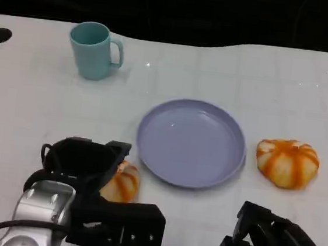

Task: Grasp the bread from the table and place it into the plate.

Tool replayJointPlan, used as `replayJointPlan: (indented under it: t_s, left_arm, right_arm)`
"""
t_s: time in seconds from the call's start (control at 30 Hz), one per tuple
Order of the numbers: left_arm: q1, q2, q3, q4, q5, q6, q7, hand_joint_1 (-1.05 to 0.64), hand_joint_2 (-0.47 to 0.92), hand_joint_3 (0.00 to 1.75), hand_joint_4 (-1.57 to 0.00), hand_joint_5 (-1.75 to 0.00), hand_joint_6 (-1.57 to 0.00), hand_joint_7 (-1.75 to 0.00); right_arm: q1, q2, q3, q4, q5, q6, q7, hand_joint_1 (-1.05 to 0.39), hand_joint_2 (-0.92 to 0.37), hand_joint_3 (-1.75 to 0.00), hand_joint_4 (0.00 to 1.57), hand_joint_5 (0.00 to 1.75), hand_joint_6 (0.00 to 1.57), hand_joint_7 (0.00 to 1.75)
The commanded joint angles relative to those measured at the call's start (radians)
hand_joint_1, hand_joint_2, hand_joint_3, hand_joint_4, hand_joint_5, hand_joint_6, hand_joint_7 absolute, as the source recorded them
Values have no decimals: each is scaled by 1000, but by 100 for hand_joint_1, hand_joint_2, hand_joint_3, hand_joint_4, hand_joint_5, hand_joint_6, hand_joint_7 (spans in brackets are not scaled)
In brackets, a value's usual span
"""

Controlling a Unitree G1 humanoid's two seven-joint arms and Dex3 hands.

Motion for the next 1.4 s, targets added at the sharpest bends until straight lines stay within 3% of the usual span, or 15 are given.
replayJointPlan:
  t_s: [0.03, 0.53, 0.7, 0.73, 0.77, 0.8, 0.83, 0.9, 0.97, 1.23, 1.4]
  left_arm:
    - [-29, 1, -7, 60, -22, 17, 28, -57, 83, 0, -35, -15, -27, 0]
    - [-124, -9, -63, 332, -114, 4, 178, -55, 84, 0, -36, -10, -24, 0]
    - [-137, -9, -97, 414, -119, 0, 269, -50, 86, 1, -48, -15, -32, -3]
    - [-139, -9, -103, 428, -119, 0, 288, -48, 87, 1, -55, -25, -36, -3]
    - [-140, -8, -109, 441, -119, -3, 310, -45, 90, 1, -55, -56, -42, -2]
    - [-141, -7, -114, 453, -116, -7, 340, -42, 91, 3, -50, -99, -50, -2]
    - [-142, -3, -124, 468, -109, -14, 376, -40, 92, 3, -51, -119, -56, -2]
    - [-146, 6, -142, 501, -99, -32, 443, -36, 92, 8, -62, -149, -78, -8]
    - [-151, 18, -159, 533, -94, -53, 501, -35, 92, 17, -69, -168, -94, -10]
    - [-163, 29, -192, 628, -101, -92, 697, -33, 92, 22, -75, -175, -114, -17]
    - [-174, 22, -198, 701, -117, -110, 811, -33, 92, 29, -76, -175, -114, -25]
  right_arm:
    - [-1, -13, -6, -6, 2, -7, 4, -73, -92, -21, 89, 159, 79, 135]
    - [2, -10, -4, -12, 1, -4, -5, -72, -92, -22, 88, 159, 78, 136]
    - [4, -11, -4, -13, 2, -5, -3, -73, -92, -23, 88, 159, 78, 136]
    - [4, -11, -5, -13, 4, -4, -1, -73, -92, -23, 88, 159, 78, 136]
    - [3, -11, -5, -11, 5, -4, 1, -73, -92, -22, 88, 159, 78, 136]
    - [3, -11, -5, -10, 5, -5, 1, -73, -92, -22, 88, 159, 77, 136]
    - [3, -11, -5, -9, 3, -7, 1, -73, -92, -22, 88, 159, 77, 136]
    - [3, -10, -6, -10, 4, -6, -1, -72, -92, -22, 88, 159, 77, 136]
    - [3, -10, -6, -11, 5, -4, -2, -72, -92, -22, 88, 159, 78, 136]
    - [3, -13, -5, -11, 0, -6, -2, -73, -92, -22, 88, 159, 78, 136]
    - [3, -13, -7, -13, 3, -1, -4, -73, -92, -22, 88, 158, 78, 136]
